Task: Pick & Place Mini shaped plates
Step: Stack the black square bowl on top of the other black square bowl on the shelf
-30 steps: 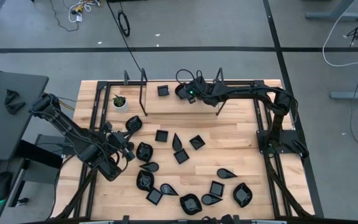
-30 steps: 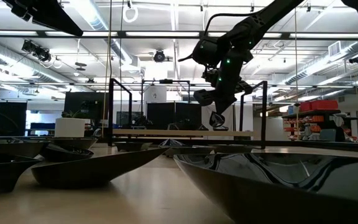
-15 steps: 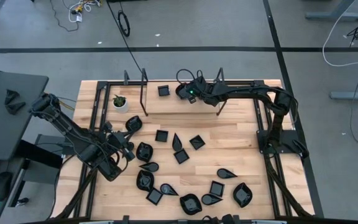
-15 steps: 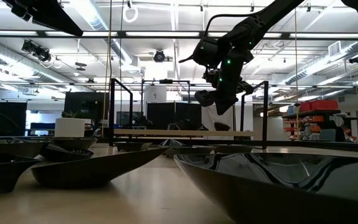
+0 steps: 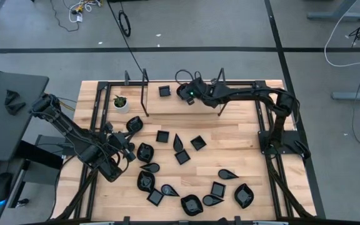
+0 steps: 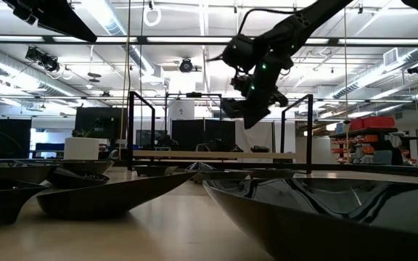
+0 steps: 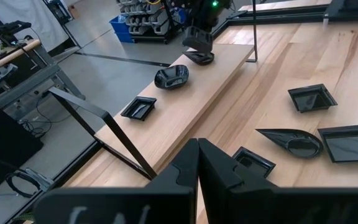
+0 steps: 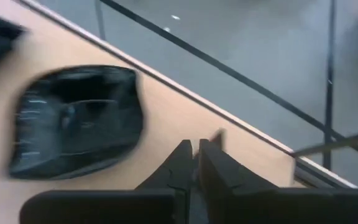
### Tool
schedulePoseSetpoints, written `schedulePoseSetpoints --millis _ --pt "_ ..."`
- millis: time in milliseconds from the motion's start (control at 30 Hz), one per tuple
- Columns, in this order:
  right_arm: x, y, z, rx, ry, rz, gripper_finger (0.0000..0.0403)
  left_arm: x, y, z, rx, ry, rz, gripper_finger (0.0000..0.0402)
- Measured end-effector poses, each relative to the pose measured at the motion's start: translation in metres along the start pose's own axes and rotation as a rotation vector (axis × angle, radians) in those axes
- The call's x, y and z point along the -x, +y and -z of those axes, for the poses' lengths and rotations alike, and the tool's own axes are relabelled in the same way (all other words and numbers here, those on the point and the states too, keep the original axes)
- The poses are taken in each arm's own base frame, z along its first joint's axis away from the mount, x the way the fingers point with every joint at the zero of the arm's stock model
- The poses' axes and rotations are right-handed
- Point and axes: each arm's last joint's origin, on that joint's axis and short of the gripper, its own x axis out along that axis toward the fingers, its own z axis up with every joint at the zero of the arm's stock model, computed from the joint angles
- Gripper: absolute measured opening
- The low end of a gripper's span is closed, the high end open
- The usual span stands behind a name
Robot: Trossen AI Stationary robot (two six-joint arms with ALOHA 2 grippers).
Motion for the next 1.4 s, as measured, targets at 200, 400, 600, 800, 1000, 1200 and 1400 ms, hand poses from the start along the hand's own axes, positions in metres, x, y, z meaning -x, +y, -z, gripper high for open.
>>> schedulePoseSetpoints --millis 200,400,600,800,1000,1200,1400 --pt "0.022 0.026 -0.005 0.078 -0.130 -0.100 0.0031 0.000 0.000 0.000 0.000 0.000 0.000 0.0014" --pt "0.062 0.048 -0.002 0.145 -0.221 -0.204 0.0032 0.000 0.000 0.000 0.000 0.004 0.001 0.0014" --pt "0.122 0.071 0.015 0.221 -0.276 -0.341 0.0032 0.000 0.000 0.000 0.000 0.007 0.003 0.0014" --pt "0.183 0.095 0.061 0.450 -0.279 -0.467 0.0032 0.000 0.000 0.000 0.001 0.008 0.004 0.0014" --pt "0.222 0.098 0.113 0.674 -0.151 -0.551 0.0032 0.000 0.000 0.000 0.001 0.007 0.003 0.0014" --pt "0.219 0.089 0.142 0.705 0.079 -0.604 0.0040 0.000 0.000 0.000 0.002 0.003 0.002 0.0014" --pt "0.170 0.078 0.164 0.746 0.188 -0.593 0.0092 0.000 0.000 0.000 0.003 -0.015 -0.006 0.0014"
